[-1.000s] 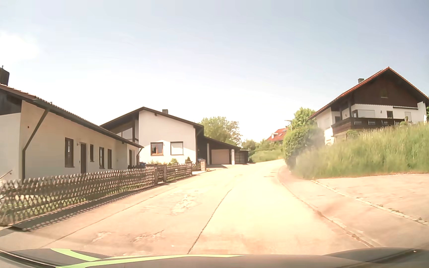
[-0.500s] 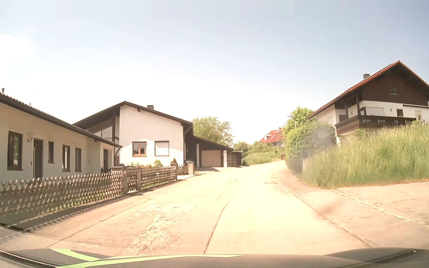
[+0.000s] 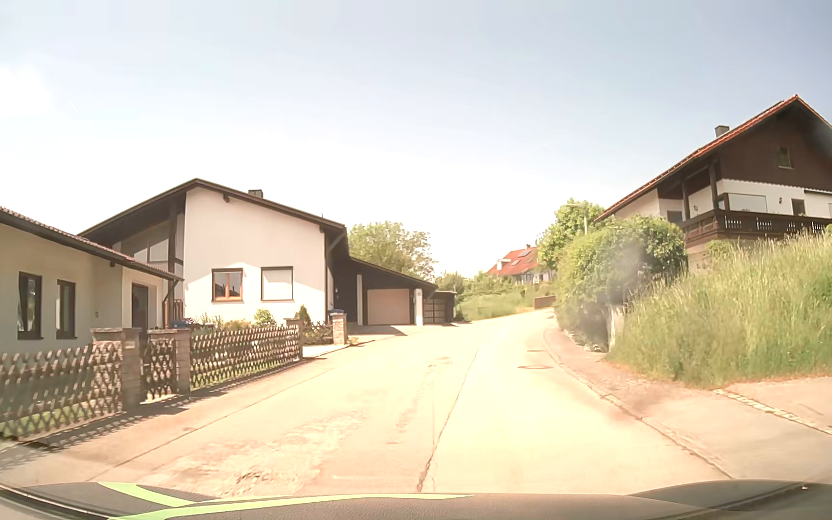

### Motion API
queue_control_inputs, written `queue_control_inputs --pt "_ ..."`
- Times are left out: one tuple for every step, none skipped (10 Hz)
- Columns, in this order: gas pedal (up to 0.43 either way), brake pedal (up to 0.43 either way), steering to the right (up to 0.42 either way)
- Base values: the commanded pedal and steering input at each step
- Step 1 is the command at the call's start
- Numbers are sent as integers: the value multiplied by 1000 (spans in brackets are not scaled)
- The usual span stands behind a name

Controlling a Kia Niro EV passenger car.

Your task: Follow the waypoints while adhering to traffic rules and regulations

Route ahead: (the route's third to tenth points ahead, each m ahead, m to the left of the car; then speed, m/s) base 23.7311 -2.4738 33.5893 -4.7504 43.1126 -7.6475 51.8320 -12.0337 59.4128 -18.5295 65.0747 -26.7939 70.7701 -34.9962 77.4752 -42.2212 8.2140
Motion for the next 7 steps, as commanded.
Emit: queue_control_inputs --pt "110 0 30" --pt "110 0 29" --pt "110 0 29" --pt "110 0 28" --pt "110 0 28" --pt "110 0 28" --pt "110 0 27"
